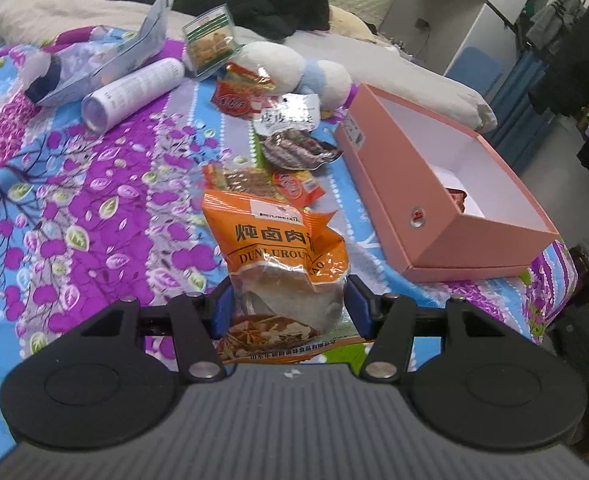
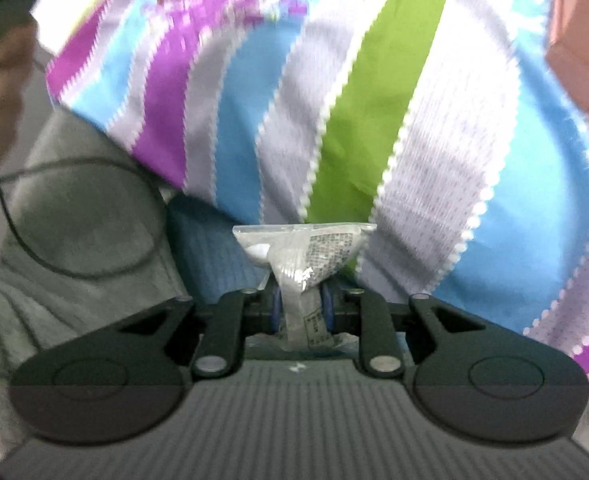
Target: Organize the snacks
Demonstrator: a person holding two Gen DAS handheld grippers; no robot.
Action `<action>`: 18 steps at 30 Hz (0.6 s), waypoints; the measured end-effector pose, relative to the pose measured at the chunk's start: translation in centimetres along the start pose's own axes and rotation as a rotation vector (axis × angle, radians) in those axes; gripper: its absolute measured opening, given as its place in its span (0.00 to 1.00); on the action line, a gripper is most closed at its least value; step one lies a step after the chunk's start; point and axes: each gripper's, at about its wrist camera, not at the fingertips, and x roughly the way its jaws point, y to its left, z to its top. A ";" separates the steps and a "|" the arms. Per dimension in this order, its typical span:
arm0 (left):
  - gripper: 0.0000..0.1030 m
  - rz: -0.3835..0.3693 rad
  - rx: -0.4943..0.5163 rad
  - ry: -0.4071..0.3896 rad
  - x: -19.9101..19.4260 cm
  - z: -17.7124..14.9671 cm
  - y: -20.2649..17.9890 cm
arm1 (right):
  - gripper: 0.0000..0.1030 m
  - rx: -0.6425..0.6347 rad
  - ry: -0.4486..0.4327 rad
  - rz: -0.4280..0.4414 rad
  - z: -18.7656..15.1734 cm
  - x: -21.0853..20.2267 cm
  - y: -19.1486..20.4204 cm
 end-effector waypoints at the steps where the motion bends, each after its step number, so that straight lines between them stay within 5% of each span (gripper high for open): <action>1: 0.60 -0.003 0.009 -0.002 0.0 0.3 -0.3 | 0.22 0.005 -0.025 -0.002 0.7 -2.0 -0.6; 9: 0.60 -0.018 0.047 -0.048 -0.4 4.2 -2.1 | 0.23 0.044 -0.311 -0.116 3.2 -10.4 -2.4; 13: 0.60 -0.077 0.033 -0.076 -0.4 6.9 -4.0 | 0.23 0.005 -0.462 -0.317 4.7 -15.3 -2.4; 18: 0.60 -0.131 0.090 -0.117 0.4 9.9 -7.9 | 0.23 0.031 -0.620 -0.458 6.0 -18.8 -3.8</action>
